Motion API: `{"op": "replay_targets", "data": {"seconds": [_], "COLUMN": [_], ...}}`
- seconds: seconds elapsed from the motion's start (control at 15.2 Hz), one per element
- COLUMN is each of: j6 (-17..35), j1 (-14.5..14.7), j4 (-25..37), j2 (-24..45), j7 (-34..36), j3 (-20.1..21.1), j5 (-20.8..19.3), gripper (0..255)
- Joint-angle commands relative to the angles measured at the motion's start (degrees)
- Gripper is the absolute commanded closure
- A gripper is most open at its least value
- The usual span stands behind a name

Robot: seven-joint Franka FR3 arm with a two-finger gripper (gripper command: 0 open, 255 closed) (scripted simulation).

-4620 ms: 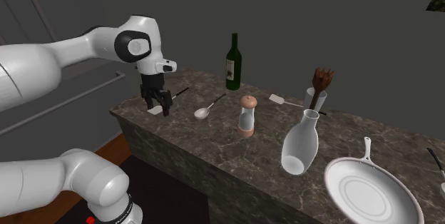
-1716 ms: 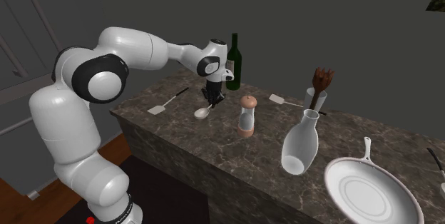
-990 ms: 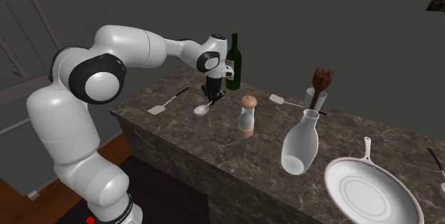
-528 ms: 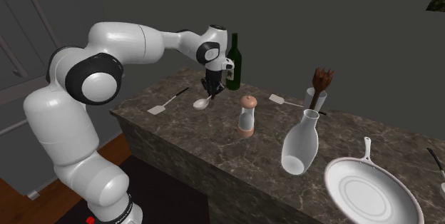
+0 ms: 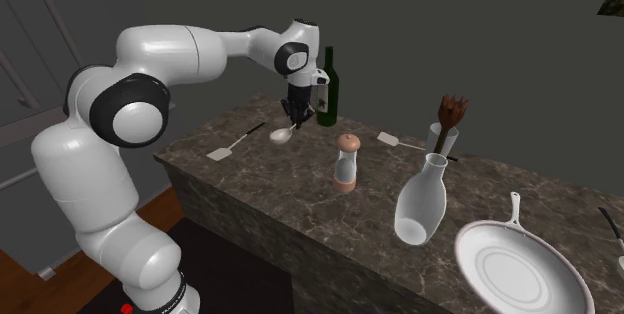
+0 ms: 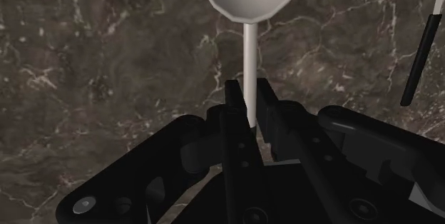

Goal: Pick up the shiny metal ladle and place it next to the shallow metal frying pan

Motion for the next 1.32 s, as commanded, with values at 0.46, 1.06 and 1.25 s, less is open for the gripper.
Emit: {"op": "replay_targets", "data": {"seconds": [0.46,1.06,1.25], "j6": [-2.9,-4.7,-5.6], "j1": [-3.4,-9.9,-12.3], "j4": [1.1,3.4,5.5], "j2": [-1.1,0.7,2.5], "j7": [-6.1,-18.3,-22.6], "j3": [-3.1,-9.0,-10.9], "j5": [-0.6,-0.5,0.0], "gripper": [255,255,255]}}
